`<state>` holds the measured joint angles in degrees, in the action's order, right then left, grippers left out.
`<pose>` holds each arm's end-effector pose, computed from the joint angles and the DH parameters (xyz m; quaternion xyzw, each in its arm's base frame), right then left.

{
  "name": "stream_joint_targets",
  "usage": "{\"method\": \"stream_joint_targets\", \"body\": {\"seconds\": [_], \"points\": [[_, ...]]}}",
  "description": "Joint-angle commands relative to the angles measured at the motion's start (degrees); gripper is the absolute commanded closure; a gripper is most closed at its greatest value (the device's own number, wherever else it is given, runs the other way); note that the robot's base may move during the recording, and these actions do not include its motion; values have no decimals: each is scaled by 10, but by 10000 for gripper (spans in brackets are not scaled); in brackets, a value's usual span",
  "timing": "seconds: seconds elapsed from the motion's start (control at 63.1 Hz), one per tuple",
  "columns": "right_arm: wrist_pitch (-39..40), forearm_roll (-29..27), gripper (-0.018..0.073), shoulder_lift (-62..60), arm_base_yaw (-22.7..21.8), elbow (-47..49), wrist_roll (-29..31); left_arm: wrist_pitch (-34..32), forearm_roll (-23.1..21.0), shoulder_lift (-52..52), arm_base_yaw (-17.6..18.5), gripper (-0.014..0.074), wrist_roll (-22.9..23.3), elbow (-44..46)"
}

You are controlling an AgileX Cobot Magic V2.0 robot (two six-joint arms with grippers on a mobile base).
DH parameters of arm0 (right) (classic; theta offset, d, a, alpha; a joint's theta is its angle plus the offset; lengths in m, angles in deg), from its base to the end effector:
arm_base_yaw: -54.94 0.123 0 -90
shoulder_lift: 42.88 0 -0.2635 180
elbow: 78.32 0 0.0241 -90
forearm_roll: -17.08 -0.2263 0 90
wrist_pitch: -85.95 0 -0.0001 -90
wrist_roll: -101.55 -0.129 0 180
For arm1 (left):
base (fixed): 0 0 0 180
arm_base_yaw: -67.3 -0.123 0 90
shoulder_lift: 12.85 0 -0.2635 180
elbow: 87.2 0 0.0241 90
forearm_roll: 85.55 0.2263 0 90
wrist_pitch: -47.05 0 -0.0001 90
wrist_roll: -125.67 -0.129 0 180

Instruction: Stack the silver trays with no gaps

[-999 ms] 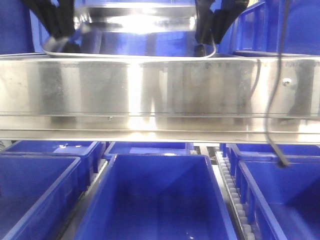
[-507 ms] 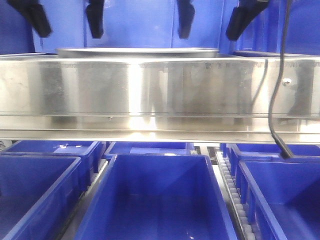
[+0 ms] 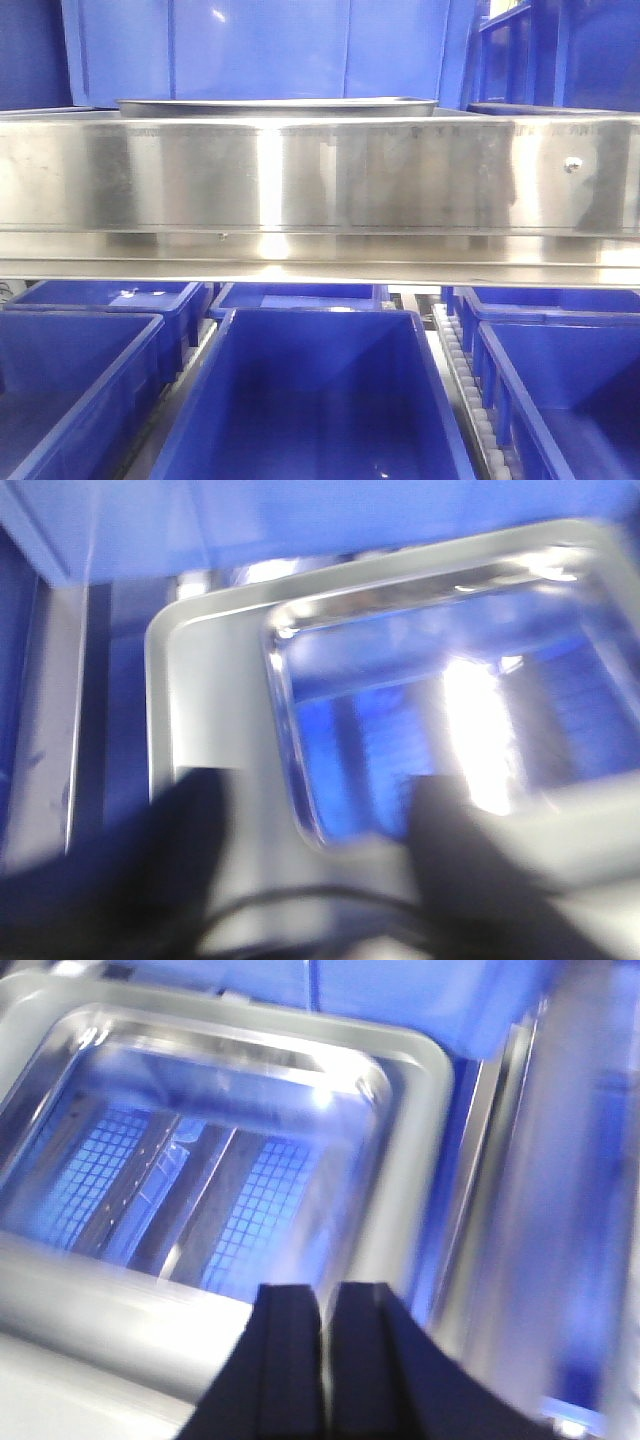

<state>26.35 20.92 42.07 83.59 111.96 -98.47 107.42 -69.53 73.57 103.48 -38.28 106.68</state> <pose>0.2501 0.1281 0.3787 -0.0737 0.9180 0.1298 0.3675 0.2486 -0.1434 0.3931 0.1732 0.8913 -0.0497 0.4162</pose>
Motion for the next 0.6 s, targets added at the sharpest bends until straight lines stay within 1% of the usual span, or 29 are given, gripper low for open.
{"method": "stream_joint_targets", "body": {"seconds": [0.0,0.032,0.111,0.19,0.254,0.365,0.476,0.587], "points": [[72,9,508,-95,-1,-71,21,-79,10,-79,14,620,3,-66],[92,9,508,-127,-1,-109,28,-102,7,-103,16,651,7,-102],[138,9,508,-200,-1,-195,38,-158,-12,-156,17,636,17,-182],[199,9,508,-290,-1,-296,53,-233,-30,-218,19,637,17,-277],[245,9,508,-344,-1,-356,63,-289,-43,-259,20,638,17,-340],[318,12,508,-471,-1,-477,75,-390,-52,-329,20,638,17,-449],[363,17,508,-575,-1,-560,76,-470,-52,-386,20,638,17,-531],[378,25,508,-652,-1,-617,76,-540,-51,-432,20,637,17,-593]]}}
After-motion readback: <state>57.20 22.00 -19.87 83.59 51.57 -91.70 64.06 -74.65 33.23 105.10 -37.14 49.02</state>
